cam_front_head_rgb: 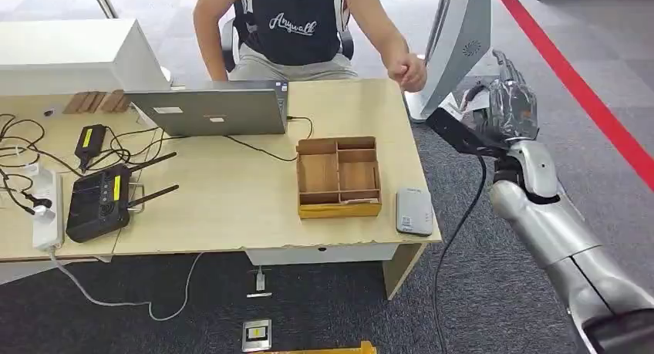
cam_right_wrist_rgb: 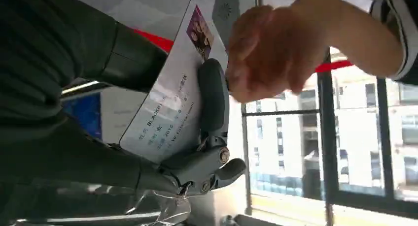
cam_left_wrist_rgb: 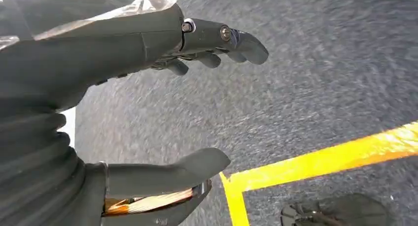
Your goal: Pass the card to the sensor for recognition and then transmit it.
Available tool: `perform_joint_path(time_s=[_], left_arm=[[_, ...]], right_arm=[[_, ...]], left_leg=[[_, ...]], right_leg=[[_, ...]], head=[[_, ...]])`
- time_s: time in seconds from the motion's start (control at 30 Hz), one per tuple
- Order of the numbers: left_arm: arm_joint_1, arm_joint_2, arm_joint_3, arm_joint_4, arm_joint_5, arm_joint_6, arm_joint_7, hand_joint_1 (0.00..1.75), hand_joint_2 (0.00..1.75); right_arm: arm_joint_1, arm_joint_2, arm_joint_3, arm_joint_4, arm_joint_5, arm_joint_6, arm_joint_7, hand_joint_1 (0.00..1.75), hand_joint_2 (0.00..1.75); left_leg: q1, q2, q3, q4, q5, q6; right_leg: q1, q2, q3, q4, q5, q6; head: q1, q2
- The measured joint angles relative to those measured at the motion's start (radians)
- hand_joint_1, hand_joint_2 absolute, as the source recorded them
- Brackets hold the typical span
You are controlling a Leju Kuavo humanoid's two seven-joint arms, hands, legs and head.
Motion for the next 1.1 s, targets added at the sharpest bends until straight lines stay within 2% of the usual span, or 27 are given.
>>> perform_joint_path(time_s=[0.1,0.23,0.27,0.5,1.1], left_arm=[[-0.009,0.0,-0.007,0.0,-0.001,-0.003,0.001,0.0,1.75],[-0.005,0.001,-0.011,0.0,0.007,0.002,0.005,0.0,1.75],[-0.004,0.002,-0.011,0.0,0.008,0.003,0.005,0.0,1.75],[-0.003,0.004,-0.011,0.0,0.009,0.004,0.005,0.0,1.75],[0.001,0.01,-0.018,0.0,0.01,0.004,0.008,0.0,1.75]], right_arm=[[-0.102,0.094,0.05,0.111,0.033,0.012,-0.016,1.75,1.75],[-0.167,0.166,0.088,0.209,0.035,0.004,-0.022,1.75,1.75],[-0.188,0.197,0.1,0.248,0.035,-0.002,-0.022,1.75,1.75],[-0.232,0.269,0.135,0.36,0.033,-0.012,-0.026,1.75,1.75],[-0.26,0.326,0.183,0.496,0.026,-0.02,-0.034,1.75,1.75]], left_leg=[[0.001,-0.003,-0.001,0.0,0.003,-0.001],[0.002,-0.007,-0.003,0.0,0.005,-0.001],[0.002,-0.006,-0.003,0.0,0.005,-0.001],[0.002,-0.006,-0.003,0.0,0.004,-0.001],[0.002,-0.005,-0.002,0.0,0.005,-0.001]], right_leg=[[0.001,-0.002,-0.002,0.0,0.001,-0.001],[0.002,-0.006,-0.003,0.0,0.001,-0.001],[0.002,-0.006,-0.003,0.0,0.001,-0.001],[0.002,-0.006,-0.003,0.0,0.001,-0.001],[0.002,-0.006,-0.003,0.0,0.001,-0.002]], head=[[0.0,0.0],[0.0,0.0],[0.0,0.0],[0.0,0.0],[0.0,0.0]])
